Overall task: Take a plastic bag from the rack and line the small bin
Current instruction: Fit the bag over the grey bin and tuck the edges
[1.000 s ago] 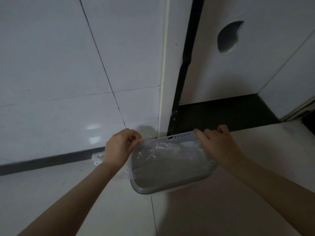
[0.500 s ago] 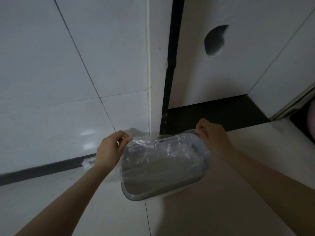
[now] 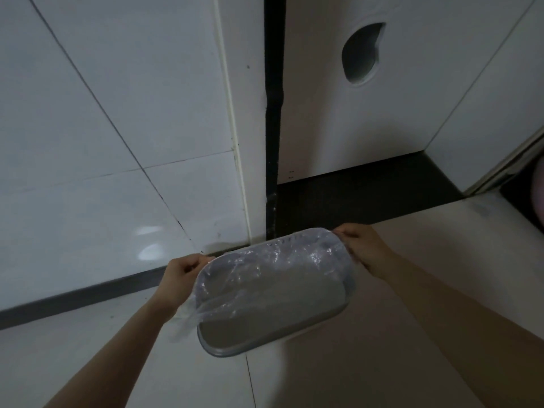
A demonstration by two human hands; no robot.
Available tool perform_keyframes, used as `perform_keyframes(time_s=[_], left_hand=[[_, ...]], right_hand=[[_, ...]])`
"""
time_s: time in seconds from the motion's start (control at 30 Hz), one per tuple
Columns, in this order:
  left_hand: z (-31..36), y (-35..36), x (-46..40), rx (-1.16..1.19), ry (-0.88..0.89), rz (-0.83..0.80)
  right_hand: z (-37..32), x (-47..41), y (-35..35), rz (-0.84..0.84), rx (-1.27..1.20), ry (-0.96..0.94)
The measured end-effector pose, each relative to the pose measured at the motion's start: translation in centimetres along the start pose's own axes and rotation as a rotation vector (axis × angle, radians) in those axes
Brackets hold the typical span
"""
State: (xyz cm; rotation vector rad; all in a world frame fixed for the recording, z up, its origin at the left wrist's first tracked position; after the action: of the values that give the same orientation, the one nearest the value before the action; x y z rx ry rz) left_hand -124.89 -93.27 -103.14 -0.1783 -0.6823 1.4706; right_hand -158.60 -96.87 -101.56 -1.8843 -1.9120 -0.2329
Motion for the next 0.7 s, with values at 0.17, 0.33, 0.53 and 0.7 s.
perform_keyframes(time_s=[0.17,0.33,0.53,0.7], left_hand=[[0.8,-1.1,1.8,0.012,0.04,0.044],[6.1,-2.6,5.3,-0.286,0.426,0.2],[12.9,7.6,7.6,-0.761,0.709,0.02],[12.0,9.8,6.7,-0.671,0.545,0.076]], right_hand=[[1.2,1.2,-0.6,-0.083,-0.411,0.177],[-2.4,4.4,-3.1,0.062,0.184,-0.392],[-3.1,6.8,-1.5,-0.087,0.657,-0.629],[-2.5,8.0,-2.2,0.032,0.579,-0.66]])
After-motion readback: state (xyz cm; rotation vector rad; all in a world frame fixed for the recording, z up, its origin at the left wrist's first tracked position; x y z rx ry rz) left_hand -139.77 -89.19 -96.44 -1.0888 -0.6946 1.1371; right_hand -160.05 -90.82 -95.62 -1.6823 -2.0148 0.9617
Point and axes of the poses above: each hand's wrist, its own x-axis away from the middle knuckle, its own y-axis out of the palm, z = x × y, the point moved 5 cm from there along -x, towards the middle knuckle, and after that the axes turned 10 degrees about -x, right-handed, at the moved point
